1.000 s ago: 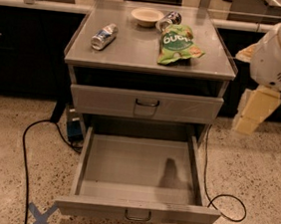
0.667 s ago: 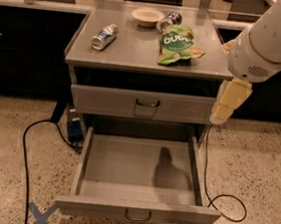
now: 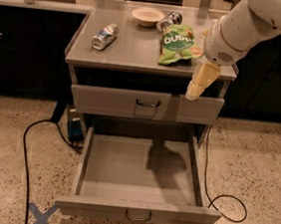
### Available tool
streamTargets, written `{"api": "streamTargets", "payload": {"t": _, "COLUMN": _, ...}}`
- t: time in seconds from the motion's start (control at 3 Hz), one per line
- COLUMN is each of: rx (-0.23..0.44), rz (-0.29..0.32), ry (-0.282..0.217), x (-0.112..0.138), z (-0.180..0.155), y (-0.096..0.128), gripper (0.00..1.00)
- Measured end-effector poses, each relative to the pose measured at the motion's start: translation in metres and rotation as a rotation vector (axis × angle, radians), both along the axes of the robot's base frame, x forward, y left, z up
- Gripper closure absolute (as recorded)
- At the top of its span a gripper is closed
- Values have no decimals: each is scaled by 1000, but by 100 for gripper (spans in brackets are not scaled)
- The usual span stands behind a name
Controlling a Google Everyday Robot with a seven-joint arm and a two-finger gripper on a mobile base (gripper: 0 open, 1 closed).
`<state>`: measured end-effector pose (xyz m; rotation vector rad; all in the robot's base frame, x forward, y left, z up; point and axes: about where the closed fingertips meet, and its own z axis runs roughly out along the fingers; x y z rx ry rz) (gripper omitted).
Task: Place green rice chip bag into middle drawer
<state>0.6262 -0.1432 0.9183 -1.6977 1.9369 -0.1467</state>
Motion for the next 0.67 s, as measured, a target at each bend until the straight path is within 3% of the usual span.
{"api": "streamTargets", "payload": {"t": 0.33, "rx": -2, "rz": 43, "ry": 6, "x": 19, "z": -8, "y": 17, "gripper": 0}}
{"api": "streamTargets", "payload": {"t": 0.67, "rx": -2, "rz": 43, "ry": 6, "x": 19, "z": -8, "y": 17, "gripper": 0}}
